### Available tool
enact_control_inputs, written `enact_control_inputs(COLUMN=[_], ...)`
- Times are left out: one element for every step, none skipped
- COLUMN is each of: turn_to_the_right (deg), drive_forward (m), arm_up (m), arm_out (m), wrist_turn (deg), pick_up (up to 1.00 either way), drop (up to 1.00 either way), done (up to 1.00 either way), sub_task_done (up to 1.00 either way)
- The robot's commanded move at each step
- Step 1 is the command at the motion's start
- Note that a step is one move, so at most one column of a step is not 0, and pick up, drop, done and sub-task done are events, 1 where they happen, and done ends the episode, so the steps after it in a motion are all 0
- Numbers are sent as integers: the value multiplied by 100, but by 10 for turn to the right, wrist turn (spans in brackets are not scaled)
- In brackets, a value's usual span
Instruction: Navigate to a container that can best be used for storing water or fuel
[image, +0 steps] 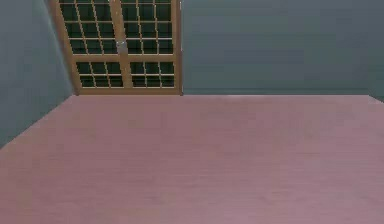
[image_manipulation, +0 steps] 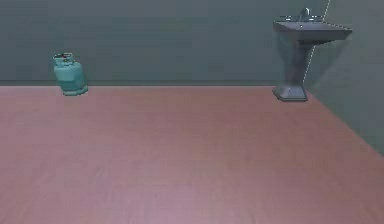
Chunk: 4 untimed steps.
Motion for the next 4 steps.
enact_control_inputs(turn_to_the_right=[450,240,0,0], drive_forward=[0,0,100,100], arm_up=[0,0,0,0], arm_out=[0,0,0,0], wrist_turn=[0,0,0,0], pick_up=[0,0,0,0], drop=[0,0,0,0], done=[0,0,0,0], sub_task_done=[0,0,0,0])
